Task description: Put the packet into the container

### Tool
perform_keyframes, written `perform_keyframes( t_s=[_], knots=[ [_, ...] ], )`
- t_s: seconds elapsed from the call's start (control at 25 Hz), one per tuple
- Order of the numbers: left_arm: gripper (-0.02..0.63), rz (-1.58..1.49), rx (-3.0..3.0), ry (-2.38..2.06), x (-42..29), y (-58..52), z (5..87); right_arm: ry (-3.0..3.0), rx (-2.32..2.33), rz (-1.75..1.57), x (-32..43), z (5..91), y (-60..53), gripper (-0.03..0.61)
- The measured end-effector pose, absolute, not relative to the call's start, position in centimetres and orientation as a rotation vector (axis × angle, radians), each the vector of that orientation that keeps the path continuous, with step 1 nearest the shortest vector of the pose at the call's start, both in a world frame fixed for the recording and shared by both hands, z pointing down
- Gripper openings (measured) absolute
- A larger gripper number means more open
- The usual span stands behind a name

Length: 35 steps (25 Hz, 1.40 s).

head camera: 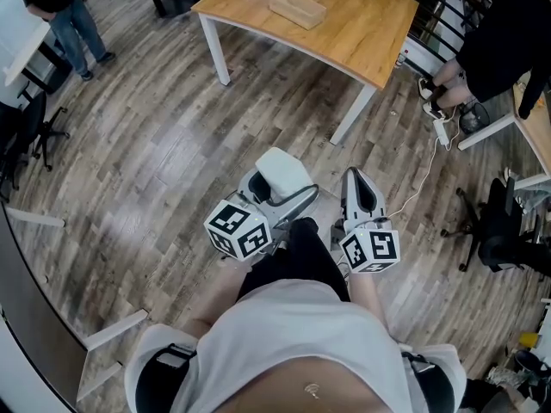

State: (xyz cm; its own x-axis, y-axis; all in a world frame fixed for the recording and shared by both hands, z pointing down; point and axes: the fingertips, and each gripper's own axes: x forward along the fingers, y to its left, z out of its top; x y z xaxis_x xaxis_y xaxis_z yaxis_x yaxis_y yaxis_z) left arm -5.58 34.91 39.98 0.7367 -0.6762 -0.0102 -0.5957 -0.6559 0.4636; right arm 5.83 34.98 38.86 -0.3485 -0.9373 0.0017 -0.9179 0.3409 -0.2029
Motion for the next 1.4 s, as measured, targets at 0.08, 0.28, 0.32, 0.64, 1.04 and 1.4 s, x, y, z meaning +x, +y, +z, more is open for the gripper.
perform_keyframes(
  t_s=[0.08, 0.28, 0.32, 0.64, 1.04, 1.4],
  knots=[
    [0.488, -0.248, 2.514, -0.971, -5.6, 34.7, 39.8, 2.481, -1.739, -0.230, 6.0, 38.5, 34.6, 0.011],
    [0.488, -0.249, 2.522, -0.985, -5.9, 33.9, 39.5, 2.456, -1.748, -0.176, 6.7, 37.0, 33.6, 0.011],
    [0.488, -0.249, 2.521, -0.989, -6.1, 33.7, 39.5, 2.450, -1.749, -0.171, 6.7, 36.8, 33.3, 0.011],
    [0.488, -0.233, 2.515, -1.013, -5.9, 31.6, 39.7, 2.441, -1.735, -0.188, 7.1, 36.9, 31.3, 0.011],
    [0.488, -0.199, 2.531, -0.987, -4.8, 27.5, 40.1, 2.435, -1.730, -0.243, 7.7, 38.2, 26.9, 0.011],
    [0.488, -0.227, 2.516, -0.963, -3.6, 21.9, 40.1, 2.447, -1.707, -0.291, 8.6, 39.0, 20.6, 0.011]
  ],
)
